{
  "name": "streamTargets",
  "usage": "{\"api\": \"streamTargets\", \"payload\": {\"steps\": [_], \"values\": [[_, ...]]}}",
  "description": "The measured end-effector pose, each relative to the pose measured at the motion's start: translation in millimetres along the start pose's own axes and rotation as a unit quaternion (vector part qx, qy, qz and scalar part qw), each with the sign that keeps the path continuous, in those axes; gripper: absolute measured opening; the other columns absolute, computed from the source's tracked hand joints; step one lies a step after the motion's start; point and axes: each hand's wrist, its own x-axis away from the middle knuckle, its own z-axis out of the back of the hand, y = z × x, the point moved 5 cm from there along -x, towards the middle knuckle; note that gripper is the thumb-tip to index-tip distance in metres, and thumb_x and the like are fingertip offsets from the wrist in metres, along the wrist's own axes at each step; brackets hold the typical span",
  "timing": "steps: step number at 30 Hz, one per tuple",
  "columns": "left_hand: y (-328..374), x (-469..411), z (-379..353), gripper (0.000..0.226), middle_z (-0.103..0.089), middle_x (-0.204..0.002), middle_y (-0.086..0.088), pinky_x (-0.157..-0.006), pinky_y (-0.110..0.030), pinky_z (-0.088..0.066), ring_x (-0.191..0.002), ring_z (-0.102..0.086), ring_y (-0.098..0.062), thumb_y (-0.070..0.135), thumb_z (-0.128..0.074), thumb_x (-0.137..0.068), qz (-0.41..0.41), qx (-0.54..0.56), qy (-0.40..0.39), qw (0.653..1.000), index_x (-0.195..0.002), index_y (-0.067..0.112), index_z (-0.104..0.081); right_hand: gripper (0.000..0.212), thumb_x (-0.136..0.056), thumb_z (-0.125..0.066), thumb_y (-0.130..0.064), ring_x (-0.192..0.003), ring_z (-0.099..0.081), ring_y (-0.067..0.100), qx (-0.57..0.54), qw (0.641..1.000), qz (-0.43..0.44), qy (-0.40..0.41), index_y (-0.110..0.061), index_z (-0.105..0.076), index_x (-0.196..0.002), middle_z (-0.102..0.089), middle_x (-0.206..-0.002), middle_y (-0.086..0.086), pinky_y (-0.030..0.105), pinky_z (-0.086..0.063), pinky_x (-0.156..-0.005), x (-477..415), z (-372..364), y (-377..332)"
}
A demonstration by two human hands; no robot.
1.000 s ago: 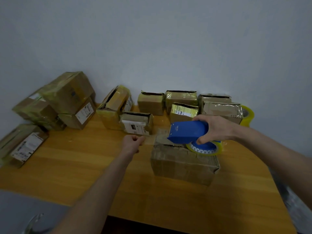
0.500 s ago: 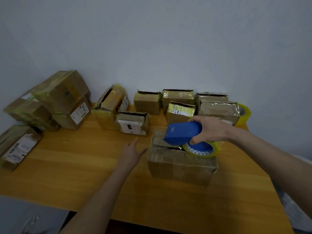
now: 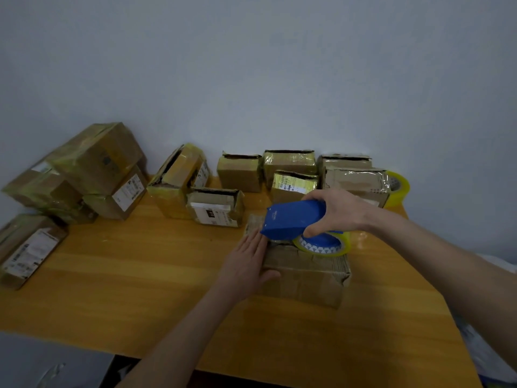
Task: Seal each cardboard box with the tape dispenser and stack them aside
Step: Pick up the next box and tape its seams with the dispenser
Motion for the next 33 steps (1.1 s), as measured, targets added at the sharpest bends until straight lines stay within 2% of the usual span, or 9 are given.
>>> {"api": "streamTargets", "payload": {"steps": [6, 9, 14, 18, 21, 24, 26, 31, 33], "values": [[-1.2, -0.6, -1.7, 0.092, 0.016, -0.158, 0.001, -0.115, -0.028, 0.011, -0.142, 0.020, -0.011, 0.075, -0.014, -0.083, -0.005, -0.001, -0.005, 1.000, -0.150, 0.020, 0.017, 0.053, -0.071, -0.077, -0.044, -0.090, -0.059, 0.014, 0.072, 0.997, 0.014, -0.018, -0.028, -0.054, -0.116, -0.059, -0.102, -0.005, 0.032, -0.055, -0.078, 1.1, -0.4, 0.3], [-2.1, 0.5, -3.1, 0.090, 0.020, -0.156, 0.000, -0.116, -0.028, 0.011, -0.143, 0.019, -0.012, 0.075, -0.004, -0.079, -0.009, -0.011, -0.010, 1.000, -0.145, 0.020, 0.022, 0.050, -0.071, -0.076, -0.043, -0.087, -0.059, 0.013, 0.077, 0.997, -0.005, -0.027, -0.029, -0.054, -0.113, -0.059, -0.099, -0.006, 0.026, -0.052, -0.071, 6.6, 7.0, 7.6], [-4.1, -0.2, -5.3, 0.083, 0.020, -0.155, 0.001, -0.115, -0.027, 0.011, -0.140, 0.020, -0.010, 0.071, -0.016, -0.086, -0.005, -0.016, -0.003, 1.000, -0.142, 0.021, 0.022, 0.044, -0.068, -0.080, -0.037, -0.087, -0.061, 0.016, 0.047, 0.998, -0.041, -0.027, -0.029, -0.060, -0.106, -0.062, -0.095, -0.006, 0.029, -0.053, -0.075, 29.4, 31.8, 31.1], [-2.2, 1.1, -3.5, 0.082, 0.020, -0.154, 0.002, -0.112, -0.027, 0.013, -0.141, 0.019, -0.010, 0.069, -0.020, -0.087, -0.007, -0.005, 0.004, 1.000, -0.143, 0.021, 0.019, 0.034, -0.073, -0.079, -0.024, -0.077, -0.062, 0.001, 0.002, 0.997, -0.076, -0.024, -0.031, -0.063, -0.102, -0.064, -0.090, -0.012, 0.012, -0.045, -0.061, 49.3, 49.5, 53.9], [1.7, 3.0, 0.9, 0.084, 0.023, -0.152, 0.001, -0.112, -0.029, 0.013, -0.139, 0.021, -0.012, 0.069, -0.026, -0.089, 0.005, -0.002, 0.001, 1.000, -0.142, 0.023, 0.020, 0.041, -0.072, -0.079, -0.030, -0.085, -0.060, 0.006, 0.034, 0.994, -0.093, -0.045, -0.030, -0.059, -0.108, -0.063, -0.097, -0.008, 0.020, -0.047, -0.069, 49.9, 38.8, 59.5], [14.4, -0.3, 2.9, 0.084, 0.030, -0.148, -0.002, -0.110, -0.034, 0.011, -0.136, 0.025, -0.015, 0.073, -0.028, -0.088, 0.016, 0.001, -0.020, 1.000, -0.145, 0.035, 0.020, 0.047, -0.071, -0.079, -0.033, -0.093, -0.059, 0.017, 0.062, 0.993, -0.090, -0.050, -0.028, -0.057, -0.112, -0.062, -0.104, -0.002, 0.031, -0.052, -0.082, 45.7, 25.4, 58.3], [32.9, -8.2, 2.4, 0.081, 0.031, -0.149, -0.001, -0.109, -0.035, 0.011, -0.137, 0.026, -0.017, 0.070, -0.029, -0.090, -0.011, 0.003, -0.037, 0.999, -0.147, 0.035, 0.016, 0.048, -0.069, -0.080, -0.034, -0.094, -0.060, 0.018, 0.060, 0.994, -0.085, -0.040, -0.029, -0.057, -0.111, -0.061, -0.104, -0.002, 0.036, -0.053, -0.084, 44.6, 22.4, 57.4], [46.7, -14.3, 3.0, 0.074, 0.022, -0.155, 0.004, -0.116, -0.037, 0.003, -0.145, 0.017, -0.021, 0.057, -0.035, -0.095, -0.058, 0.004, -0.053, 0.997, -0.151, 0.030, 0.007, 0.061, -0.055, -0.074, -0.050, -0.090, -0.059, 0.015, 0.076, 0.993, -0.077, -0.053, -0.029, -0.057, -0.110, -0.060, -0.101, -0.004, 0.032, -0.052, -0.080, 43.1, 19.1, 50.6], [39.1, -10.9, 4.7, 0.079, 0.024, -0.152, 0.007, -0.114, -0.034, 0.005, -0.146, 0.016, -0.019, 0.058, -0.041, -0.093, -0.057, 0.011, -0.056, 0.997, -0.151, 0.031, 0.005, 0.054, -0.063, -0.081, -0.042, -0.091, -0.058, 0.014, 0.050, 0.995, -0.070, -0.050, -0.027, -0.057, -0.110, -0.059, -0.101, -0.004, 0.032, -0.052, -0.081, 43.7, 19.1, 51.3]]}}
